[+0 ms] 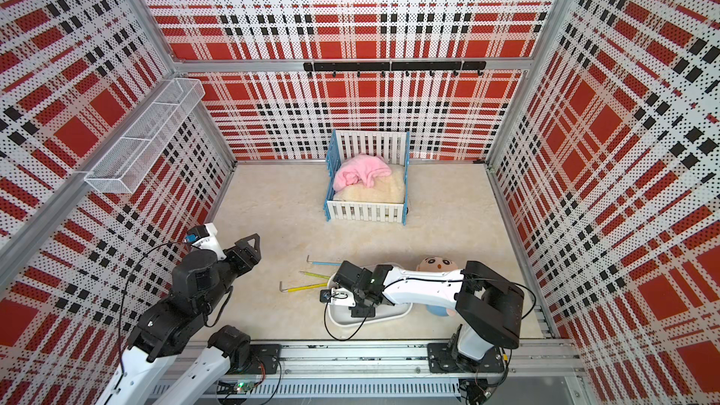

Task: Put the hex key on the desktop into the storage box
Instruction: Place the Allen key in the storage box, then pick up the Allen key from the center of the board.

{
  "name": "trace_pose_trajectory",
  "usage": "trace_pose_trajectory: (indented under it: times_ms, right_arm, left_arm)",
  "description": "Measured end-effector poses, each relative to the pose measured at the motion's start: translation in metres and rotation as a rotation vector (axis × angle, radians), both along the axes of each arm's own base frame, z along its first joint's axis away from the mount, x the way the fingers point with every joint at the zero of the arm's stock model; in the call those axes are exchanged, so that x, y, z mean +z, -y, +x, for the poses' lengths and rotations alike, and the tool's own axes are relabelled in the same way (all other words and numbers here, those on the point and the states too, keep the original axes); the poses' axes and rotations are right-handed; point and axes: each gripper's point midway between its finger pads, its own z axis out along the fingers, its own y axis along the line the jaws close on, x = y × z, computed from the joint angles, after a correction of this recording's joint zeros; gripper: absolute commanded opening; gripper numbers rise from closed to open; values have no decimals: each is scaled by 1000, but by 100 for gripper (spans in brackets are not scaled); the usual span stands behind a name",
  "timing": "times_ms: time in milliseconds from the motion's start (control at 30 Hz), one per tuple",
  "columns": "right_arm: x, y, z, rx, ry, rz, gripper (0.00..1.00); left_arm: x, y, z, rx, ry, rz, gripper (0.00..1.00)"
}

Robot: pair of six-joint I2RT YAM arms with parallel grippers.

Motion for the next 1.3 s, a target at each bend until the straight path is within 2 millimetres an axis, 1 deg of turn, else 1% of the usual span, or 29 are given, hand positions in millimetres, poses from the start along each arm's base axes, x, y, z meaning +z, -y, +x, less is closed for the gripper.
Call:
trace_pose_trajectory:
  times_ms: [167, 367, 467, 533, 600, 667, 767, 833, 900, 967, 1033, 1100, 1200, 1300]
  right_arm:
    - [1, -3, 2, -6, 6, 12, 28]
    - [1, -1, 4, -11, 21, 4, 30]
    - [7, -3, 8, -19, 31, 6, 30]
    - [18, -9, 14, -29, 43, 30, 30]
    - [34, -20, 23, -41, 60, 70, 29]
    - [55, -33, 36, -61, 80, 124, 29]
    - [81, -51, 55, -94, 87, 193, 29]
    - [94, -62, 71, -117, 83, 223, 29]
    - [100, -75, 86, -137, 69, 235, 29]
    - [101, -88, 100, -152, 54, 238, 29]
    - [94, -97, 113, -171, 41, 226, 29]
    - [82, -103, 120, -189, 20, 206, 29]
    - [63, -108, 127, -213, -14, 176, 30]
    - [49, -116, 133, -223, -35, 153, 29]
  left_arm:
    - [0, 0, 0, 0, 0, 0, 75]
    - [0, 0, 0, 0, 0, 0, 75]
    - [0, 0, 0, 0, 0, 0, 75]
    - [0, 0, 0, 0, 0, 0, 75]
    - [0, 0, 0, 0, 0, 0, 75]
    - [0, 0, 0, 0, 0, 0, 75]
    - [0, 0, 0, 0, 0, 0, 75]
    - [0, 0, 0, 0, 1, 0, 75]
    - [1, 0, 0, 0, 3, -1, 75]
    - [1, 0, -1, 0, 5, -2, 75]
    - [1, 0, -1, 1, 5, -2, 75]
    - [1, -1, -1, 3, 5, -2, 75]
    - [1, -1, -1, 5, 5, -2, 75]
    - [1, -2, 0, 6, 5, -2, 76]
